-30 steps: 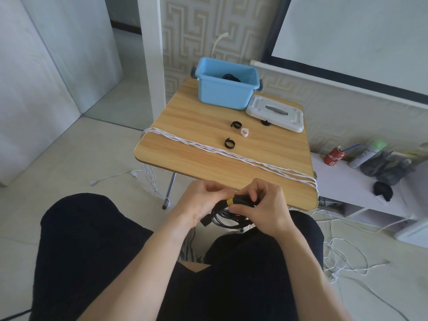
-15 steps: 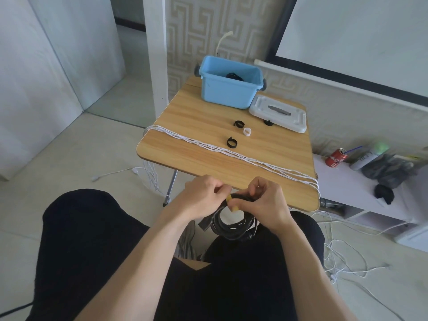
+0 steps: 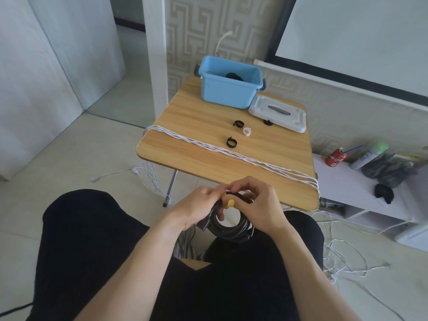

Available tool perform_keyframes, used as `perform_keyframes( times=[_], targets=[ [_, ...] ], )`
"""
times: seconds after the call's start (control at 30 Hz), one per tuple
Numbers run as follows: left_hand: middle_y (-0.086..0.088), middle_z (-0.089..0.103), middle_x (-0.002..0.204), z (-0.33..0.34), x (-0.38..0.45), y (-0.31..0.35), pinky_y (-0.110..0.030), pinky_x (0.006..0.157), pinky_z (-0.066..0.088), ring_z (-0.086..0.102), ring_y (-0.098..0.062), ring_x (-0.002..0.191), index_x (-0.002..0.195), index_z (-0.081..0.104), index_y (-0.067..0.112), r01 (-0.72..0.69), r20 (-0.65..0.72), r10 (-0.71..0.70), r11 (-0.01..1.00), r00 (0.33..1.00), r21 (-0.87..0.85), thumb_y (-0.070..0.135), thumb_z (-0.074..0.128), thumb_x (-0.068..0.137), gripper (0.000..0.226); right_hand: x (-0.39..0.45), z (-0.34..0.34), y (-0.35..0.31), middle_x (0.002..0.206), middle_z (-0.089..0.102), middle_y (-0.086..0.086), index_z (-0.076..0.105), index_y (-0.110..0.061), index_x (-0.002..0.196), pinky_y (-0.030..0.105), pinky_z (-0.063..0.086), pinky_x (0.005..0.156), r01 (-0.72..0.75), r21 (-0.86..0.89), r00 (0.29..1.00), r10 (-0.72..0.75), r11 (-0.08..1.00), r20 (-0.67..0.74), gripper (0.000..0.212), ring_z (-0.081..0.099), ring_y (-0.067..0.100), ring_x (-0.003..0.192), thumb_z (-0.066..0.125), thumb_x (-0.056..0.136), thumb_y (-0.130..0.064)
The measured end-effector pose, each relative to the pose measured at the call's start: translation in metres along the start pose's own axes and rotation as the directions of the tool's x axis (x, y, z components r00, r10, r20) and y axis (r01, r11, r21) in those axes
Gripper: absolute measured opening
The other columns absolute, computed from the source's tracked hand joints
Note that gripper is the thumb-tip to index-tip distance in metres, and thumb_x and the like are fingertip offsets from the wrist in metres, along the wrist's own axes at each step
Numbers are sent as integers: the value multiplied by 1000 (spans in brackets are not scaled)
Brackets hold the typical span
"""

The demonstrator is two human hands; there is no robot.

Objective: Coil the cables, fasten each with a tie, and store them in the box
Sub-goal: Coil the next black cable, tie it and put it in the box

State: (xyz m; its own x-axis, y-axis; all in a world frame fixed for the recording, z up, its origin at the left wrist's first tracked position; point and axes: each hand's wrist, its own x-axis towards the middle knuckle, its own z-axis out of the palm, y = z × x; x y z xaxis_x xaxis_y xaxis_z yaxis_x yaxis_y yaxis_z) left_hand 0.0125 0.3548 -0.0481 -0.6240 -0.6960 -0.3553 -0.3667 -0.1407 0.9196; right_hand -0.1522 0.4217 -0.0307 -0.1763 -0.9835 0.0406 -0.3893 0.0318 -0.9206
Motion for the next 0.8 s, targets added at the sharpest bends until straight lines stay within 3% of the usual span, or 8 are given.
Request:
perform_keyframes(
  times=[0.07, 0.13, 0.27, 0.4, 0.5, 0.57, 0.67, 0.8],
  targets=[
    [-8, 70, 72, 2, 3, -2, -27, 88, 41, 69, -17, 86, 95, 72, 2, 12, -23, -13, 999, 1000, -38, 53, 29, 106, 68, -3, -4, 0, 108, 74, -12, 77, -19, 100, 31, 56, 89, 61, -47, 994, -56, 997, 93, 16, 69, 10, 104, 72, 91, -8],
    [-4, 68, 68, 0, 4, -2, -34, 93, 46, 66, -16, 73, 91, 71, 2, 9, -56, -12, 998, 998, -57, 51, 30, 106, 65, -5, -11, -2, 122, 71, -11, 76, -19, 113, 29, 51, 98, 121, -79, 978, -105, 990, 178, 28, 64, 10, 118, 66, 89, -8],
    [-4, 66, 68, 0, 3, -1, -38, 92, 49, 65, -17, 70, 84, 69, 7, 22, -120, -27, 999, 992, -40, 52, 32, 105, 62, -5, -16, -10, 129, 65, -14, 76, -23, 110, 19, 46, 101, 141, -170, 956, -89, 975, 279, 26, 58, 4, 123, 73, 84, -19],
    [-3, 60, 64, -1, 2, 1, -34, 81, 47, 59, -15, 64, 75, 60, 9, 25, -142, -26, 1000, 989, -14, 53, 32, 105, 61, 0, -8, -11, 123, 65, -12, 79, -25, 90, 11, 47, 91, 182, -361, 979, -137, 915, 148, 4, 60, 1, 111, 78, 88, -22],
    [0, 53, 59, 6, 2, 5, -29, 69, 41, 50, -13, 57, 65, 51, 15, -20, -158, 35, 996, 987, 90, 47, 27, 108, 58, 6, -2, -11, 119, 64, -9, 78, -20, 86, 9, 47, 88, 242, -398, 970, -211, 885, 120, 6, 61, 2, 107, 78, 87, -15],
    [4, 45, 57, 10, 3, 6, -35, 65, 38, 43, -15, 56, 66, 49, 18, -54, -146, 64, 996, 987, 66, 44, 23, 109, 57, 9, 3, -10, 107, 68, -6, 79, -15, 84, 8, 48, 83, 234, -361, 971, -232, 903, 50, 8, 65, 4, 97, 79, 85, -7],
    [3, 37, 58, 9, 3, 6, -36, 63, 33, 37, -15, 56, 69, 45, 15, -86, -118, 82, 996, 990, -28, 47, 17, 108, 58, 10, 9, -12, 91, 73, -6, 78, -16, 83, 18, 56, 77, 92, -195, 992, -107, 976, -67, 8, 70, 8, 84, 79, 85, -7],
    [-3, 39, 68, 6, 1, 7, -25, 65, 39, 43, -15, 66, 78, 46, 10, -62, -21, 61, 994, 998, -92, 70, 10, 96, 73, 9, 11, -11, 82, 76, -4, 75, -16, 86, 19, 56, 74, -83, -51, 992, 78, 995, -103, 10, 73, 8, 79, 82, 82, -11]
  ],
)
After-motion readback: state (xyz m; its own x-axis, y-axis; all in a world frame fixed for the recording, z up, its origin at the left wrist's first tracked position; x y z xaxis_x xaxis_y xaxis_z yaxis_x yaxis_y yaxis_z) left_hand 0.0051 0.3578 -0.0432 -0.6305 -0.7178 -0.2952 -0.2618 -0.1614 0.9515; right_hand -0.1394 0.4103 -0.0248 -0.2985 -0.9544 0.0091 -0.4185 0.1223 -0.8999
